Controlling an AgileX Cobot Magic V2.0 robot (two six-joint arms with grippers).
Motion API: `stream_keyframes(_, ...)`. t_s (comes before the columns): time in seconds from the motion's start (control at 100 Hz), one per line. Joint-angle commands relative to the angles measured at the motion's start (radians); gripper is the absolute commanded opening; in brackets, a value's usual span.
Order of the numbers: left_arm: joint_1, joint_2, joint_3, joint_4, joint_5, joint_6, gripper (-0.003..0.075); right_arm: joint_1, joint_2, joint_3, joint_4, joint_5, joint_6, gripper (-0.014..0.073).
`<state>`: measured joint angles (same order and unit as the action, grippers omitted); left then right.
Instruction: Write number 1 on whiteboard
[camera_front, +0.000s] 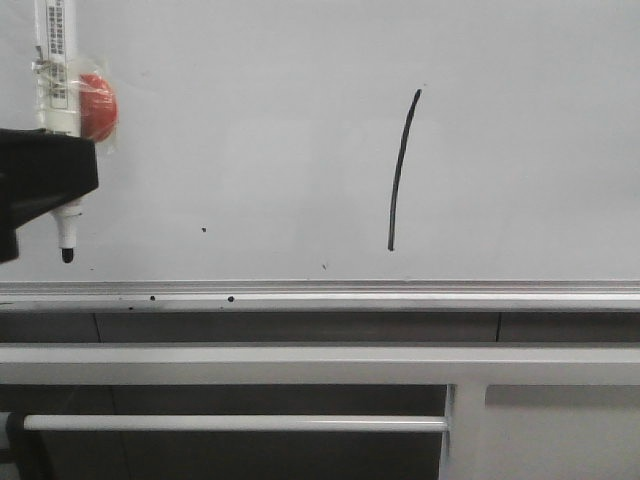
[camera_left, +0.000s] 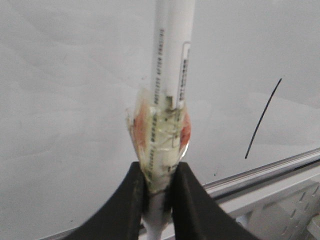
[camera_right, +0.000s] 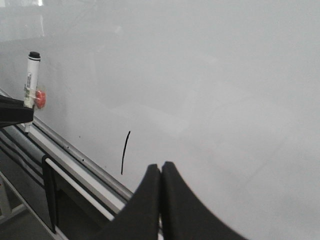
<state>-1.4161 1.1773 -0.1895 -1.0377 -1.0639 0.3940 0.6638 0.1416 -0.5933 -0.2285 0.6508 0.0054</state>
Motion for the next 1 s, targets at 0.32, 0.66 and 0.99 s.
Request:
stream_keyframes(0.32, -0.007, 0.221, -0.019, 0.101, -0.267, -0.171, -0.002, 0.002, -0.067, 0.193, -0.029, -0.19, 0.026, -0.006)
stream_keyframes(0.66, -0.001, 0.365, -0.051, 0.096, -0.32, -0.301, -0.002, 0.002, -0.067, 0.213, -0.036, -0.193, 0.026, -0.006)
stream_keyframes(0.99, 0.052, 0.362, -0.102, 0.083, -0.32, -0.297, -0.002, 0.002, -0.067, 0.213, -0.052, -0.189, 0.026, -0.0064)
